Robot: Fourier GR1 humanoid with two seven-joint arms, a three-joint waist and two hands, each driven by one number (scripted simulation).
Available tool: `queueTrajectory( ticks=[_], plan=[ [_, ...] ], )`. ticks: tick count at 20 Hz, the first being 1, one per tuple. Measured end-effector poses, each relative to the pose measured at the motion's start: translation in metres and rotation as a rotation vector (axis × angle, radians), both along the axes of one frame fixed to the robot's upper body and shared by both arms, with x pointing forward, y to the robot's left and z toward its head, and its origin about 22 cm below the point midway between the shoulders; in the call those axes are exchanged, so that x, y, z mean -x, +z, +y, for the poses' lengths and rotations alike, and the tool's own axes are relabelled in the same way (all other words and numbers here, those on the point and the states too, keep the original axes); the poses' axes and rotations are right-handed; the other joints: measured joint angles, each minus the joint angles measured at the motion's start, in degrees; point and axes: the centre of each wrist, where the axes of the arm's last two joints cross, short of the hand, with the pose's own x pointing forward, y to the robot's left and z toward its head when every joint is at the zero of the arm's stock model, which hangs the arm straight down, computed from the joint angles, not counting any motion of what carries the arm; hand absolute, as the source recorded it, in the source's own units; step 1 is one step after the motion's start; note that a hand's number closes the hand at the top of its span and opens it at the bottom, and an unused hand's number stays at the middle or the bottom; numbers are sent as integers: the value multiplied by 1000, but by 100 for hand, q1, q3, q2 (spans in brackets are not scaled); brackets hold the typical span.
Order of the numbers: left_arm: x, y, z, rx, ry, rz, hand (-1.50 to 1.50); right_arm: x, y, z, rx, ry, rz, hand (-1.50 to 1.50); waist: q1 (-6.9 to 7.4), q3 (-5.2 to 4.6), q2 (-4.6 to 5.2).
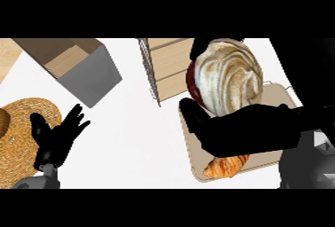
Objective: Pick the cupcake from the tray and place it in the tiered shelf
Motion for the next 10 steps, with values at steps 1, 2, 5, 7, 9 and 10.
queueTrajectory(
  ticks=[1, 2, 5, 7, 9, 10],
  plan=[
    [0, -1, 0, -1, 2, -1, 0, -6, 9, -2, -9, -10, -1, 150, 3, 0, 2],
    [0, -1, -1, -1, 2, -1, 0, -12, 16, -4, -14, -22, -1, 150, 7, 1, 3],
    [0, 0, -5, -5, 4, -4, 0, -30, 37, -8, -22, -50, 6, 150, 23, 5, 8],
    [0, 3, -6, -7, 4, 0, 0, -44, 49, -5, -17, -73, 7, 150, 47, 1, 16],
    [2, 4, -12, -8, 1, 3, 0, -57, 60, -10, -14, -80, 13, 150, 55, -3, 22],
    [1, 4, -9, -7, -2, 9, 0, -63, 64, -11, -12, -81, 17, 150, 54, -3, 25]
  ],
)
